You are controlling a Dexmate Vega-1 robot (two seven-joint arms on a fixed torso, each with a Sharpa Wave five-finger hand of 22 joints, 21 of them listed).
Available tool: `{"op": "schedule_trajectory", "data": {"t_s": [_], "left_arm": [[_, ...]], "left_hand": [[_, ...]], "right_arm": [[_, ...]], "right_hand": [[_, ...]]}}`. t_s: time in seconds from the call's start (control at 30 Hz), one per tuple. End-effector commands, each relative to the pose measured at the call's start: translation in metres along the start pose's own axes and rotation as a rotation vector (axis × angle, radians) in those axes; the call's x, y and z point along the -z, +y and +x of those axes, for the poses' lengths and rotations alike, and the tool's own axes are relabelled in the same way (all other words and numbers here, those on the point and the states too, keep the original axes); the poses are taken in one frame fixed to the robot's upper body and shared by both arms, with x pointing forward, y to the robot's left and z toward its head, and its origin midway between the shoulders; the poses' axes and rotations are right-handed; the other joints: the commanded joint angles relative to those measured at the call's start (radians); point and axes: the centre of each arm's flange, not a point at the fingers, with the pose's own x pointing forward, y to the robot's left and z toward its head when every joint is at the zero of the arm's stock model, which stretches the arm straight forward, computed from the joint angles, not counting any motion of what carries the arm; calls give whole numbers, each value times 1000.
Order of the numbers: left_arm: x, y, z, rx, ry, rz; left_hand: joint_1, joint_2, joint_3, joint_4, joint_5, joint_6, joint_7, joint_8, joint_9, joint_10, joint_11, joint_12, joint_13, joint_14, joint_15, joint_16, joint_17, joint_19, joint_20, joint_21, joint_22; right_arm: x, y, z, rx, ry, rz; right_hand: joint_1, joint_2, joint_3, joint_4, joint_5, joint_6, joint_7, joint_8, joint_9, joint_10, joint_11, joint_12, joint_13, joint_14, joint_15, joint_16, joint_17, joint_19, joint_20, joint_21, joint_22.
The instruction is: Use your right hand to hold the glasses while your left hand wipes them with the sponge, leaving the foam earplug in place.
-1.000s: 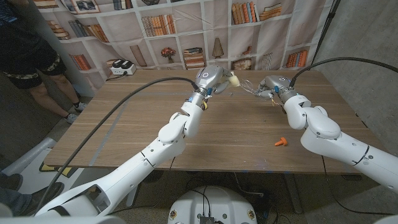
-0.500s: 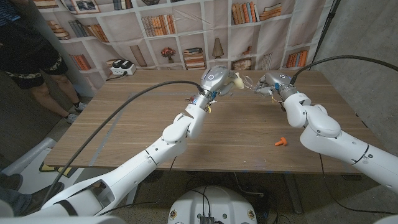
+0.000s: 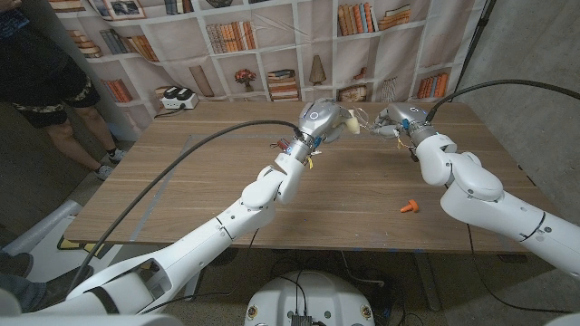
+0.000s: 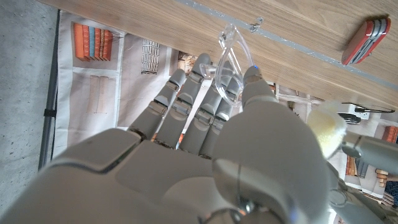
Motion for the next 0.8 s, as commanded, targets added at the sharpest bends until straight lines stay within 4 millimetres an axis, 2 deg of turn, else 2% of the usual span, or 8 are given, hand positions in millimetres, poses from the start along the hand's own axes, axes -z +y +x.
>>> {"op": "schedule_trajectory", "data": {"t_s": [0.03,0.27,0.57,0.8], "left_arm": [[-3,-10,-3,2,-7,-22],[-4,-12,-5,-36,2,-52],[-5,-5,-7,-85,10,-93],[-5,-2,-5,-112,18,-102]], "left_hand": [[0,-6,42,36,5,32,21,3,3,5,-5,-2,2,-6,-75,1,2,-8,-68,-4,-1],[0,-7,45,36,5,34,13,3,2,8,-6,-2,-1,-10,-76,1,3,-9,-67,-5,-1],[-2,-10,46,37,5,38,9,4,1,10,-6,-3,-3,-13,-76,1,2,-11,-68,-6,-1],[-4,-11,47,39,6,40,9,4,1,15,-6,-1,-4,-15,-76,0,2,-11,-70,-7,-1]], "right_arm": [[-4,-9,-17,4,-22,66],[-7,-12,-18,1,-12,59],[-3,1,-7,-65,18,69],[-5,6,-3,-92,17,68]], "right_hand": [[2,5,9,2,4,98,-89,7,4,38,-21,4,3,13,-43,0,4,6,-6,-1,4],[2,6,11,1,3,100,-89,7,4,43,-21,4,3,22,-44,2,4,9,-6,0,4],[-3,1,18,-2,-3,108,-88,6,3,64,-18,3,2,59,-38,6,3,22,-3,4,4],[-3,-4,20,-5,-4,110,-88,5,3,69,-18,3,2,63,-41,3,2,23,-1,4,4]]}}
